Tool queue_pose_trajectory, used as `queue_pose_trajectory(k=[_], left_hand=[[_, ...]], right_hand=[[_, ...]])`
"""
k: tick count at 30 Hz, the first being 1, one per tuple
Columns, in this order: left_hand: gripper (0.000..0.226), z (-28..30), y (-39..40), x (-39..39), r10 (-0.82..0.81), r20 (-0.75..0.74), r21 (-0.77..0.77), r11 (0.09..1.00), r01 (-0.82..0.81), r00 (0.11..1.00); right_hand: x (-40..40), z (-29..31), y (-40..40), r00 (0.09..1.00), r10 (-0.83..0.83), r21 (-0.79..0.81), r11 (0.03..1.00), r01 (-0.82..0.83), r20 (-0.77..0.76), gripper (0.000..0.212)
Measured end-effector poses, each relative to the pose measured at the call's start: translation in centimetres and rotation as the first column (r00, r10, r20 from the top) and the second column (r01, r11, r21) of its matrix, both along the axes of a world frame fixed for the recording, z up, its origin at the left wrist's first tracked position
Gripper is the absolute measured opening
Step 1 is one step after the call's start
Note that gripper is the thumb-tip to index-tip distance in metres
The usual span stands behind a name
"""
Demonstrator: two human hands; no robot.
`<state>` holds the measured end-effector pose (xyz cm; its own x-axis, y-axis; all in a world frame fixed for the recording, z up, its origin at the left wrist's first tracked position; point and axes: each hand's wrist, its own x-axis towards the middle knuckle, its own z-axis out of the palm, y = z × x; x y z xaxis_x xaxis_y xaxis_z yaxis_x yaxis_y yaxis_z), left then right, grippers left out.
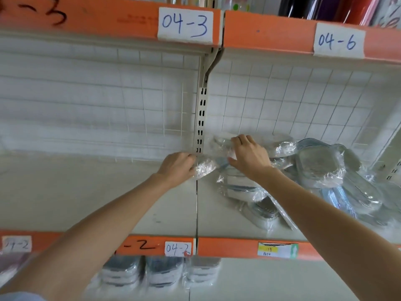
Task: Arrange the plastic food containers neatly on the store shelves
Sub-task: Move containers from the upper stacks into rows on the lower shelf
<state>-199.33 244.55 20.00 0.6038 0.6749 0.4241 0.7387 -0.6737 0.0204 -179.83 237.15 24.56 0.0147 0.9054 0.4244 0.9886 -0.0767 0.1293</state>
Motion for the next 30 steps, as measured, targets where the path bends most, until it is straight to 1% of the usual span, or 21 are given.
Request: queue_pose_trajectory(k=[4, 8, 10, 13, 14, 16, 17, 19, 21, 22, 23, 25, 26, 27, 28, 30], left_hand=[[0.015, 0.4, -1.9, -4.6, 0.129, -0.049, 0.047, 0.991, -0.127, 0.99], [0.017, 0.7, -4.2, -8.6, 0.196, -0.113, 0.152, 0.972, -0.178, 0.974], [0.022, 0.3, -5.1, -10.4, 0.209, -0.148, 0.189, 0.965, -0.179, 0.967], [0.027, -1.1, -6.2, -12.1, 0.287, -0.233, 0.188, 0.951, -0.246, 0.929], [0.031, -1.8, -6.5, -12.3, 0.275, -0.244, 0.184, 0.955, -0.234, 0.93], [0.038, -3.5, -7.0, -12.2, 0.172, -0.226, 0.174, 0.976, -0.134, 0.959], [0.038, -4.3, -7.3, -12.0, 0.132, -0.242, 0.163, 0.982, -0.094, 0.961], [0.029, -5.3, -7.6, -11.4, 0.089, -0.268, 0.123, 0.991, -0.058, 0.959], [0.018, -5.6, -7.2, -11.3, 0.017, -0.185, 0.078, 0.997, -0.003, 0.983], [0.016, -5.5, -6.9, -11.5, -0.016, -0.14, 0.032, 0.999, 0.021, 0.99], [0.019, -5.3, -6.3, -11.9, -0.035, -0.095, -0.025, 0.999, 0.032, 0.995], [0.03, -4.6, -5.0, -12.9, -0.019, -0.001, -0.154, 0.988, 0.019, 1.0], [0.039, -4.2, -4.4, -13.5, 0.017, 0.016, -0.214, 0.977, -0.013, 1.0], [0.05, -3.8, -3.7, -14.1, 0.058, -0.003, -0.275, 0.96, -0.057, 0.998], [0.065, -3.5, -3.0, -14.7, 0.089, -0.059, -0.335, 0.937, -0.103, 0.994], [0.095, -3.2, -1.9, -15.4, 0.104, -0.219, -0.415, 0.89, -0.189, 0.97]], right_hand=[[-2.9, -1.2, -0.5, 0.992, 0.128, -0.022, 0.992, -0.127, 0.003, 0.047], [-5.7, -3.4, -0.7, 0.972, 0.234, -0.056, 0.97, -0.235, -0.027, 0.046], [-6.5, -4.6, -0.9, 0.958, 0.283, -0.095, 0.954, -0.285, -0.038, 0.047], [-7.2, -6.5, -1.0, 0.925, 0.377, -0.193, 0.905, -0.379, -0.047, 0.046], [-7.2, -7.1, -1.1, 0.912, 0.41, -0.223, 0.886, -0.406, -0.033, 0.047], [-6.9, -8.2, -1.1, 0.894, 0.448, -0.25, 0.865, -0.435, -0.009, 0.048], [-6.7, -8.7, -1.1, 0.895, 0.446, -0.253, 0.865, -0.434, -0.011, 0.047], [-6.1, -9.4, -1.0, 0.905, 0.425, -0.27, 0.87, -0.411, -0.01, 0.047], [-5.6, -9.8, -0.8, 0.913, 0.408, -0.301, 0.869, -0.392, -0.013, 0.047], [-5.5, -9.9, -0.7, 0.915, 0.403, -0.309, 0.867, -0.39, -0.024, 0.048], [-5.6, -9.8, -0.6, 0.914, 0.403, -0.307, 0.866, -0.394, -0.036, 0.048], [-6.0, -9.3, -0.1, 0.911, 0.407, -0.282, 0.869, -0.407, -0.063, 0.049], [-6.4, -9.1, 0.2, 0.913, 0.398, -0.27, 0.873, -0.407, -0.089, 0.048], [-6.8, -8.8, 0.6, 0.918, 0.378, -0.267, 0.878, -0.397, -0.121, 0.049], [-7.4, -8.6, 1.0, 0.927, 0.343, -0.277, 0.886, -0.373, -0.15, 0.053], [-8.5, -8.4, 1.9, 0.96, 0.224, -0.34, 0.901, -0.27, -0.169, 0.07]])
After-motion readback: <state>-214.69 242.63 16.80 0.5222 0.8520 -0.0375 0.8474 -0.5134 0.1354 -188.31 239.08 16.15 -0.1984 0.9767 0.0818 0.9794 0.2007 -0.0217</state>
